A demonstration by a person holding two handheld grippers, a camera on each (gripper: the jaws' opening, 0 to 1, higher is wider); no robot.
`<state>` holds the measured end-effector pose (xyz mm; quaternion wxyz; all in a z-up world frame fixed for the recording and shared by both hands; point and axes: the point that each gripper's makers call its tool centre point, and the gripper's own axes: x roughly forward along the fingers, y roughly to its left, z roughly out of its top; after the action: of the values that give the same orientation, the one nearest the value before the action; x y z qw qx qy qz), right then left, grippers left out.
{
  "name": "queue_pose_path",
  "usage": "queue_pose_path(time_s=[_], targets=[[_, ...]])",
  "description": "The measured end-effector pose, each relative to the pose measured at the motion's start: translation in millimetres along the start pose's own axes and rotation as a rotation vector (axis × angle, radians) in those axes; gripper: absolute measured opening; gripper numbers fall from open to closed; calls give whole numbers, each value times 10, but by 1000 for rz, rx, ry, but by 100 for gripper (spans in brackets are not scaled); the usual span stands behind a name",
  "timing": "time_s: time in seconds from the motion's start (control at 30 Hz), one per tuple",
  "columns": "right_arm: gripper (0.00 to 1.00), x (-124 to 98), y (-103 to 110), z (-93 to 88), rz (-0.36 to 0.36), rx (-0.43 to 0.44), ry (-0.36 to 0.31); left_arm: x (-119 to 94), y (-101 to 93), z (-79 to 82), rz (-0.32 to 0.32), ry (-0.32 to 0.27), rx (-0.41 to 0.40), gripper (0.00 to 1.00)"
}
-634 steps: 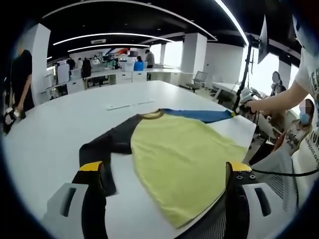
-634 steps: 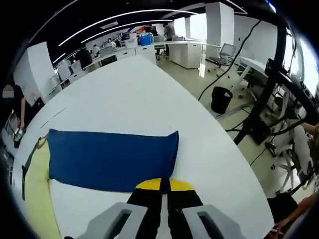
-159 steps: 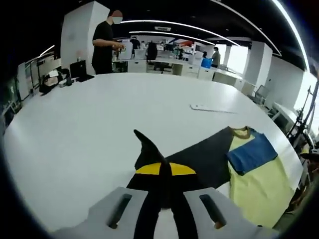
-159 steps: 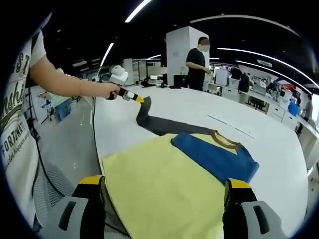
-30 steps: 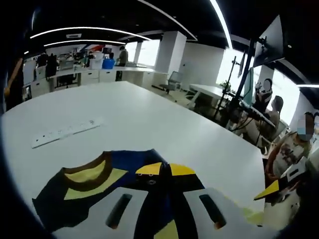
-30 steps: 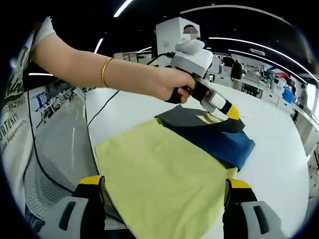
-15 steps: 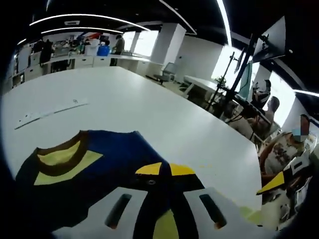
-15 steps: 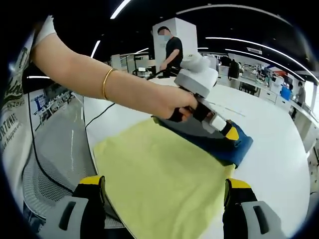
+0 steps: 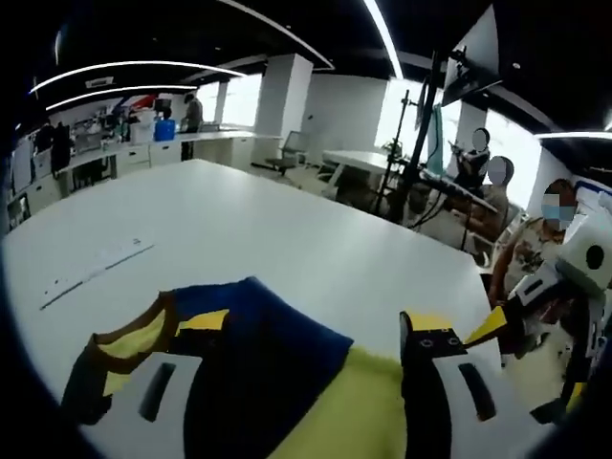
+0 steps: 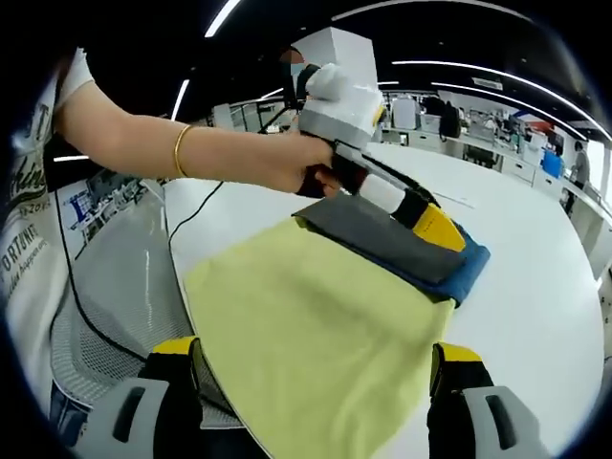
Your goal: Fold the garment on the visible template until the final outline fits inside the template.
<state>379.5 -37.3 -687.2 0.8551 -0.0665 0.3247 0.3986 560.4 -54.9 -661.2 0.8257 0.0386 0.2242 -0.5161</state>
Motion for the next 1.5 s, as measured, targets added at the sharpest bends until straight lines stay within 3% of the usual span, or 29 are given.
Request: queue_pose_path(time_s=[0.17,0.43,0.63,0.83,1.0,1.37,1.5], targets=[[99,-52,-37,-38,15,-21,31,-229,45,55,7,-33,15,85],[99,-111,-3,-93,56,-73,76,-676,93,-77,27,-43,18,99],[99,-146,-3,-99,77,-64,78,-1058,140,-308,44,-5,29,99],[99,-180,41,-172,107,-82,102,-1421,135,-459,66,-11,27,99],[98,-223,80,-244,121,-141,142,-1721,128,-540,82,-58,-20,99],[87,-271,109,-434,159,-183,218,-2194,-158,-948,57,28,7,94],[81,-287,106,-508,160,-194,236,-2307,-271,-1034,34,19,34,87]])
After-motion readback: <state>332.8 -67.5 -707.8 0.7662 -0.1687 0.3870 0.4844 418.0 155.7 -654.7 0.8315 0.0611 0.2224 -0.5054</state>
